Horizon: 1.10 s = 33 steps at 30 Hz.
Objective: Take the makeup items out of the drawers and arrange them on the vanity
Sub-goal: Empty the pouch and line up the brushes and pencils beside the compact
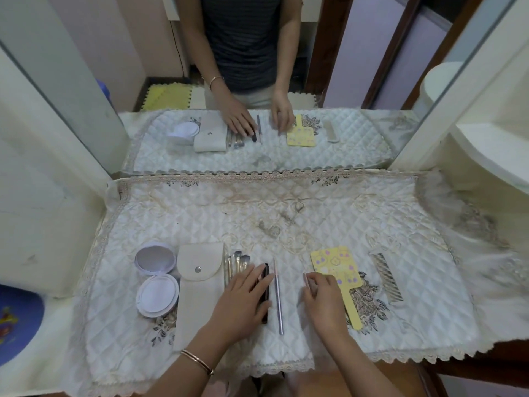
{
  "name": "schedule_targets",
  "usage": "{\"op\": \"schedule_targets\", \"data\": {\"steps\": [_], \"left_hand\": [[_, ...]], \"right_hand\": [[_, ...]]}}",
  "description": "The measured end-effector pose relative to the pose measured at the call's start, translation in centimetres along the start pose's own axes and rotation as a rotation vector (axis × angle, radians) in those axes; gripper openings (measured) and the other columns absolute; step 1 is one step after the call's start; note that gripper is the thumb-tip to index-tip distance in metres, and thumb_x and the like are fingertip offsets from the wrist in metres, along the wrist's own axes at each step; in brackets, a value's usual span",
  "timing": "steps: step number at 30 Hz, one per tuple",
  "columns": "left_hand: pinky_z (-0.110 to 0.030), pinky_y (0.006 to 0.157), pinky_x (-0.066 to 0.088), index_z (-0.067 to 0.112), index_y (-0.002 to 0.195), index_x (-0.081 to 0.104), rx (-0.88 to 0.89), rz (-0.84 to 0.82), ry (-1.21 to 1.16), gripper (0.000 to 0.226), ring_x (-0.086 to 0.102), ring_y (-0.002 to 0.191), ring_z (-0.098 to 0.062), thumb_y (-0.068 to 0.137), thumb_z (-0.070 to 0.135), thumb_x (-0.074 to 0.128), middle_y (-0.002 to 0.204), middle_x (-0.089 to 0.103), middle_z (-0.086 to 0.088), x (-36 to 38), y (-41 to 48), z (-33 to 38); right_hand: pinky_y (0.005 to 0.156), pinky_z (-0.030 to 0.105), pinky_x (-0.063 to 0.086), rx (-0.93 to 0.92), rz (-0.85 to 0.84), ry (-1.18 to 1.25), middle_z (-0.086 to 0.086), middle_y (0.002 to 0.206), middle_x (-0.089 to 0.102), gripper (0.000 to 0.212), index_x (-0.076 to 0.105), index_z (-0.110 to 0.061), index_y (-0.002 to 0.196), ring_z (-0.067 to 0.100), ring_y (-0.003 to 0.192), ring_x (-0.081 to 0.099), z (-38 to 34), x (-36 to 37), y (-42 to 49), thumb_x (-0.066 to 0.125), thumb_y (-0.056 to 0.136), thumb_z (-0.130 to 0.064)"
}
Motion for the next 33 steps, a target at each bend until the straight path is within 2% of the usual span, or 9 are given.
{"op": "schedule_targets", "data": {"steps": [5,9,11,14,17,20,22,28,33], "left_hand": [[-0.035,0.092,0.048,0.038,0.111,0.057,-0.024,-0.019,0.077,0.038,0.059,0.117,-0.016,0.081,0.041,0.035,0.124,0.062,0.011,-0.5,0.4,-0.4],[-0.038,0.11,-0.003,0.025,0.133,0.043,-0.013,-0.013,-0.095,0.06,0.019,0.143,-0.021,0.082,0.045,0.018,0.149,0.034,0.004,-0.4,0.5,0.0],[-0.032,0.109,-0.01,0.023,0.137,0.036,-0.038,0.034,-0.122,0.068,0.007,0.145,-0.021,0.078,0.049,0.015,0.153,0.025,0.002,-0.4,0.6,-0.1],[-0.034,0.113,0.02,0.024,0.128,0.047,-0.082,0.011,-0.065,0.056,0.032,0.138,-0.025,0.081,0.046,0.024,0.141,0.046,-0.004,0.1,0.5,-0.2],[-0.035,0.087,0.053,0.032,0.105,0.055,-0.031,0.073,0.015,0.034,0.058,0.115,-0.025,0.073,0.028,0.046,0.114,0.067,0.002,-0.7,0.8,-0.2],[-0.036,0.081,0.055,0.037,0.085,0.067,0.144,0.07,0.144,0.044,0.063,0.108,-0.022,0.042,0.025,0.073,0.106,0.07,0.009,-1.8,1.6,0.8],[-0.036,0.082,0.055,0.037,0.07,0.069,0.262,0.063,0.229,0.034,0.067,0.101,-0.014,0.036,0.03,0.07,0.095,0.072,0.016,-2.6,1.8,2.1],[-0.026,0.094,0.04,0.03,0.064,0.065,0.428,0.05,0.311,0.021,0.067,0.087,-0.01,0.045,0.029,0.074,0.076,0.067,0.014,-1.9,2.6,3.7],[-0.021,0.084,0.034,0.028,0.074,0.063,0.499,0.15,0.177,0.018,0.063,0.079,-0.007,0.074,0.028,0.045,0.073,0.066,0.014,-3.8,2.2,3.6]], "right_hand": [[0.073,0.035,0.044,-0.056,-0.095,-0.187,0.011,0.101,0.062,0.019,0.055,-0.011,0.108,0.026,0.094,0.054,-0.4,1.0,0.6,0.049,0.09,-0.015],[0.059,0.026,0.039,-0.033,-0.087,-0.045,0.004,0.083,0.061,0.02,0.056,-0.01,0.109,0.019,0.074,0.056,-1.4,1.3,0.6,0.05,0.09,-0.014],[0.062,0.021,0.038,-0.028,-0.118,0.034,0.0,0.081,0.056,0.024,0.056,-0.011,0.112,0.015,0.073,0.052,-2.4,2.0,0.6,0.052,0.089,-0.013],[0.069,0.021,0.038,-0.014,-0.187,0.052,-0.002,0.085,0.054,0.026,0.056,-0.011,0.114,0.013,0.078,0.051,-3.0,3.6,0.4,0.054,0.088,-0.014],[0.072,0.027,0.044,-0.008,-0.215,0.066,0.001,0.083,0.056,0.021,0.059,-0.009,0.108,0.018,0.079,0.055,-3.1,3.8,0.2,0.054,0.089,-0.015],[0.075,0.034,0.047,-0.012,-0.226,0.078,0.005,0.081,0.058,0.018,0.06,-0.007,0.104,0.024,0.08,0.059,-2.9,3.5,0.0,0.052,0.09,-0.013],[0.071,0.027,0.045,0.004,-0.221,0.098,0.003,0.082,0.059,0.023,0.058,-0.009,0.111,0.019,0.077,0.057,-2.3,3.5,-0.1,0.051,0.089,-0.012],[0.058,0.009,0.04,0.02,-0.228,0.136,-0.002,0.08,0.058,0.027,0.058,-0.011,0.115,0.004,0.067,0.051,-1.7,3.6,0.1,0.053,0.088,-0.012],[0.056,0.004,0.041,0.068,-0.215,0.191,-0.004,0.074,0.056,0.021,0.06,-0.011,0.107,0.0,0.063,0.05,-0.8,3.3,0.3,0.05,0.088,-0.01]]}}
Point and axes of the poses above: each hand's wrist, its own y-axis towards the middle knuckle, its own x-axis out of the palm, z = x × y, the point moved 9 cm from there along y, towards the middle knuckle
